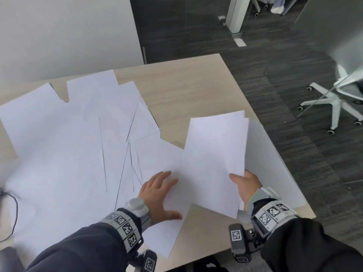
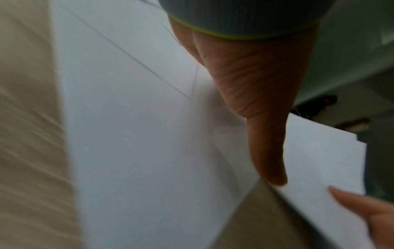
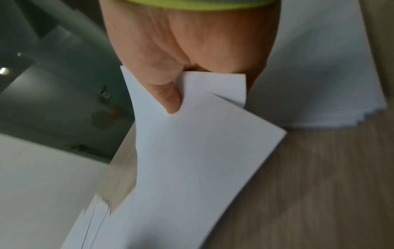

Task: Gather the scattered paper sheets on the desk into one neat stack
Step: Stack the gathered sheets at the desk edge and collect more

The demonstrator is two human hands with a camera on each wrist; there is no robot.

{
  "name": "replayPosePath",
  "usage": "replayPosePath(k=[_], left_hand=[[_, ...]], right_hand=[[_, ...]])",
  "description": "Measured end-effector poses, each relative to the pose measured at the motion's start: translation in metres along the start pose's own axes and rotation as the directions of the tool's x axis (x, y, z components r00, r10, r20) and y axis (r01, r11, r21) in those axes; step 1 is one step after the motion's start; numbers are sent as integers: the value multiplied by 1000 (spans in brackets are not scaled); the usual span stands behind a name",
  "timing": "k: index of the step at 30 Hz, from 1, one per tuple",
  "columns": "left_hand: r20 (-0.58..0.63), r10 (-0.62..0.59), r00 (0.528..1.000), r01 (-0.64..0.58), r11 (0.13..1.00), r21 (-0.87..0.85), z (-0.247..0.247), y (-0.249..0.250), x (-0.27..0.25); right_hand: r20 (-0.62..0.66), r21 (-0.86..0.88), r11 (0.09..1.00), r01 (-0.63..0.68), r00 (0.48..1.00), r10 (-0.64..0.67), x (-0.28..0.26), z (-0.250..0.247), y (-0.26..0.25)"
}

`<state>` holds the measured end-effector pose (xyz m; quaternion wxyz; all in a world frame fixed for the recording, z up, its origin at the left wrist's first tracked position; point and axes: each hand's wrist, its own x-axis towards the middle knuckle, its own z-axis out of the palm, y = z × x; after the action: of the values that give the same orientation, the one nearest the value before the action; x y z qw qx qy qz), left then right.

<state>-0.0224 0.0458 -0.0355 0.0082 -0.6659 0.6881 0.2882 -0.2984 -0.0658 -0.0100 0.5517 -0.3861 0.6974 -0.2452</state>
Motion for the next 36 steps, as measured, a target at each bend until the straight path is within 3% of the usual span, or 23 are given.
replayPosePath(k=[4, 7, 18, 22, 29, 36], left_hand=[[164, 75, 984, -106, 976, 191, 3, -8, -7], [200, 54, 978, -101, 967, 236, 3, -3, 0], [29, -70, 997, 67, 994, 83, -10, 5, 37], [-87, -116, 989, 127, 982, 140, -8, 12, 36], [30, -163, 986, 156, 974, 162, 3, 18, 31], [-88, -166, 982, 168, 986, 20, -11, 16, 37]], right_hand=[[-72, 82, 996, 25, 997, -19, 12, -19, -3], [-80, 66, 997, 26, 997, -20, 15, -24, -2], [-124, 49, 999, -22, 992, 28, 8, -51, 7], [-150, 65, 998, -15, 988, 24, 8, -62, 5], [-137, 49, 999, -9, 990, 16, 6, -66, 4], [-61, -48, 999, 2, 998, -5, 6, -68, 7]])
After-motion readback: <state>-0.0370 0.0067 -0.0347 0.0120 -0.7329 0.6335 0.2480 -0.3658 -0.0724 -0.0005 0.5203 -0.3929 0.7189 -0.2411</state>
